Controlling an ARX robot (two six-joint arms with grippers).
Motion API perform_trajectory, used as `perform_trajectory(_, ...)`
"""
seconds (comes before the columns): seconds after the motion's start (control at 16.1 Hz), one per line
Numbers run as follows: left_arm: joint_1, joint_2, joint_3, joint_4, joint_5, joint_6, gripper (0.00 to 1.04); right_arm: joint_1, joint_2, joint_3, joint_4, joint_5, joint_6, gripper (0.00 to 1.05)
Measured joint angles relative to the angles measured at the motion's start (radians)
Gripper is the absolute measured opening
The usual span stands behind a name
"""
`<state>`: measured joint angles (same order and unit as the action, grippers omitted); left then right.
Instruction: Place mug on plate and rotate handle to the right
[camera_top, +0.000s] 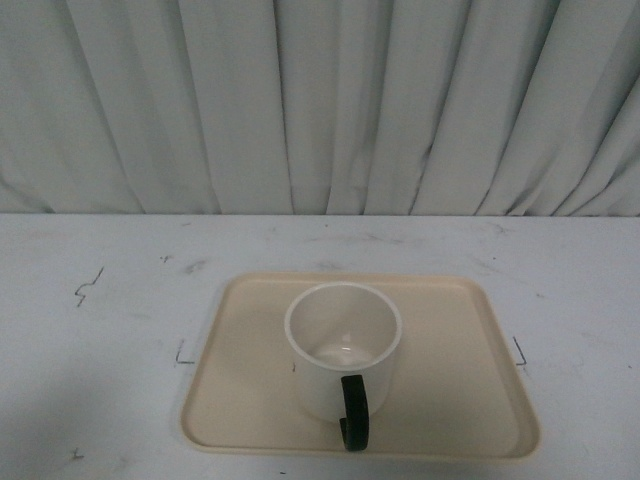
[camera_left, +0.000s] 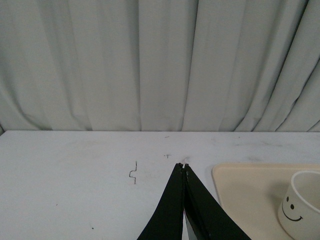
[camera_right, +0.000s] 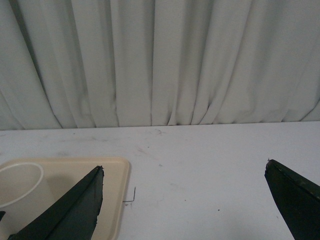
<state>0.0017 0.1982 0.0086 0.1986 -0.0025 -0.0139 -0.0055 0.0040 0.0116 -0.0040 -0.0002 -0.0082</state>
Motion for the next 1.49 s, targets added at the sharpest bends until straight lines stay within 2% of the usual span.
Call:
perform_trajectory(0.12,0.000,-0.025,0.000,-0.023,0.000,0.000,0.02,0.000,0.000,0.000,0.000,0.000,0.000,0.98)
perform_trajectory(0.25,0.000,-0.138,0.000,-0.193,0.005,0.000,0.02,0.000,0.000,0.000,0.000,0.001,0.000,0.98)
perform_trajectory(0.56,0.000,-0.191,0.000,-0.207,0.002,0.000,0.02,0.000,0.000,0.000,0.000,0.000,0.000,0.98)
perform_trajectory(0.62,0.000,-0.191,0.000,-0.202,0.002,0.000,0.16,0.000,0.000,0.000,0.000,0.000,0.000,0.98)
perform_trajectory(0.68,0.000,-0.191,0.000,-0.202,0.003,0.000,0.41,0.000,0.000,0.000,0.000,0.000,0.000,0.98)
perform_trajectory(1.0,0.000,-0.191,0.000,-0.202,0.002,0.001,1.00,0.000,0.000,0.000,0.000,0.000,0.000,0.98)
perform_trajectory(1.06,0.000,-0.191,0.000,-0.202,0.002,0.001,0.97,-0.019,0.017,0.019,-0.076,-0.060,-0.021,0.98)
perform_trajectory(1.12,0.000,-0.191,0.000,-0.202,0.004,0.002,0.98,-0.119,0.158,0.079,-0.171,-0.237,-0.080,0.98)
perform_trajectory(1.18,0.000,-0.191,0.000,-0.202,0.000,0.002,0.98,-0.139,0.277,0.105,-0.098,-0.281,-0.094,0.98)
perform_trajectory(1.25,0.000,-0.191,0.000,-0.202,0.002,0.002,0.98,-0.089,0.401,0.148,0.009,-0.289,-0.095,0.98)
perform_trajectory(1.31,0.000,-0.191,0.000,-0.202,0.002,0.002,0.98,-0.031,0.554,0.222,0.076,-0.256,-0.106,0.98)
perform_trajectory(1.49,0.000,-0.191,0.000,-0.202,0.002,0.002,0.98,0.060,1.012,0.455,0.090,-0.117,-0.175,0.98)
